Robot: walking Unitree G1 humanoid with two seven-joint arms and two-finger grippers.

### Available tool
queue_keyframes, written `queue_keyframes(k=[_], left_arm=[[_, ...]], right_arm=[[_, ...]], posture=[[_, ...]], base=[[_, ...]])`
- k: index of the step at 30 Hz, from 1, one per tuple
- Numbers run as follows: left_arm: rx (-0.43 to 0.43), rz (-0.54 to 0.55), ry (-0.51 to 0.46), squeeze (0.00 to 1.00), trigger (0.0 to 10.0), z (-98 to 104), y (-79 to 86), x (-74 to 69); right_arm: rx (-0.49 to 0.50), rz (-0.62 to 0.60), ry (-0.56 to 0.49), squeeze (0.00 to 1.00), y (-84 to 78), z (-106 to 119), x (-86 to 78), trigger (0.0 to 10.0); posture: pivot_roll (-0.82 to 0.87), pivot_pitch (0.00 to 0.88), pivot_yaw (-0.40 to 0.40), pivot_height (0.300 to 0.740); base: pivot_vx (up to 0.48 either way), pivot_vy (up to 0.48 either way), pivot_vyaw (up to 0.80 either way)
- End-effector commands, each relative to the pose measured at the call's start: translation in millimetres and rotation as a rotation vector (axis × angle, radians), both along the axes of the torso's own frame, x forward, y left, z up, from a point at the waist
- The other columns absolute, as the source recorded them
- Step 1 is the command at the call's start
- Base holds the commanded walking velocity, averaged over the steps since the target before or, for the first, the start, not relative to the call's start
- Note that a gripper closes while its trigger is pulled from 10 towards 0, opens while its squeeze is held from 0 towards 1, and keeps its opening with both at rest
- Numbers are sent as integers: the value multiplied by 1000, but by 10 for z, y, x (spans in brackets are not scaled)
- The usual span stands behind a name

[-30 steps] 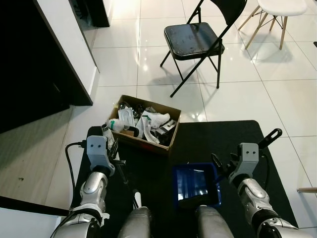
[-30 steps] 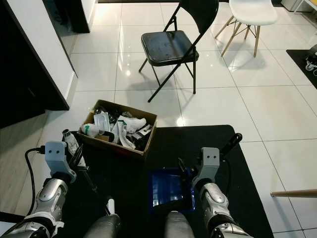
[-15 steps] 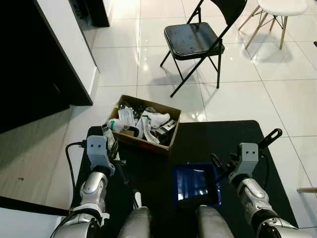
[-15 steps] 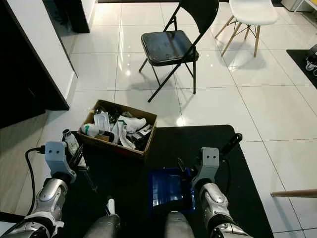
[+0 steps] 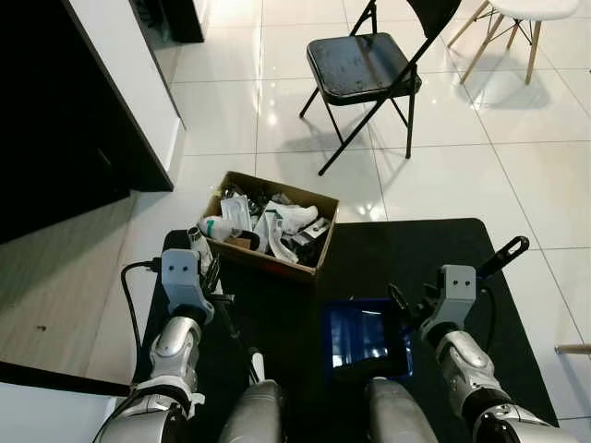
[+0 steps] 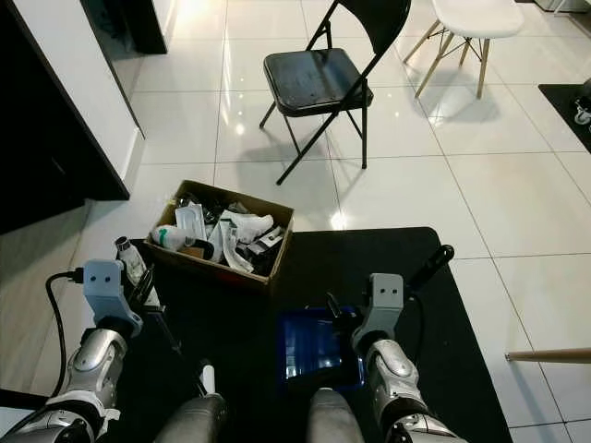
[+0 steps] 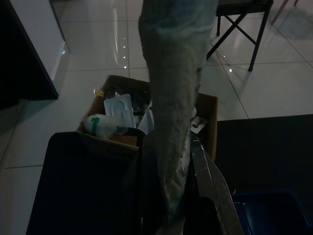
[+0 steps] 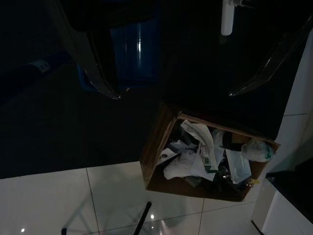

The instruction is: Sweep floor

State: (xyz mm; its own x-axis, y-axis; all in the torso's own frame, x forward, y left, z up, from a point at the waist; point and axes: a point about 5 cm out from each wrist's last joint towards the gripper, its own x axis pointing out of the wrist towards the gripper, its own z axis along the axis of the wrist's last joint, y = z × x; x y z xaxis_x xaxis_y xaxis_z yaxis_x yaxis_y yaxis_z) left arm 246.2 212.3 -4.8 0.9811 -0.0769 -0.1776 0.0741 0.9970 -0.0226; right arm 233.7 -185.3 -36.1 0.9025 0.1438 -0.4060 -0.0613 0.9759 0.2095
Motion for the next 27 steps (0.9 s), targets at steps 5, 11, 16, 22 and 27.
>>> queue_keyframes(k=[5,11,16,22,27], left_arm=[[-19,21,66,0,9490,-125,2,-124],[-16,0,79,0,8745,-137,-11,-130],[-58,15,102,0,9765,-154,-8,-117],[-3,-35,82,0,10000,-107,-57,-67],[-9,-38,75,0,10000,-69,-37,-21]], right_arm=[[-17,-5,2,0,-11,-25,-51,10000],[-49,-22,-18,0,-30,-17,-65,10000],[-135,-53,-80,0,-76,53,-31,10000],[-220,-24,-168,0,-20,184,93,10000],[-230,-31,-193,0,12,207,98,10000]], posture=[[27,92,-15,740],[28,72,-12,740],[7,73,-2,740],[-7,82,3,740],[-8,84,-1,740]], base=[[0,0,0],[0,0,0],[0,0,0],[0,0,0],[0,0,0]])
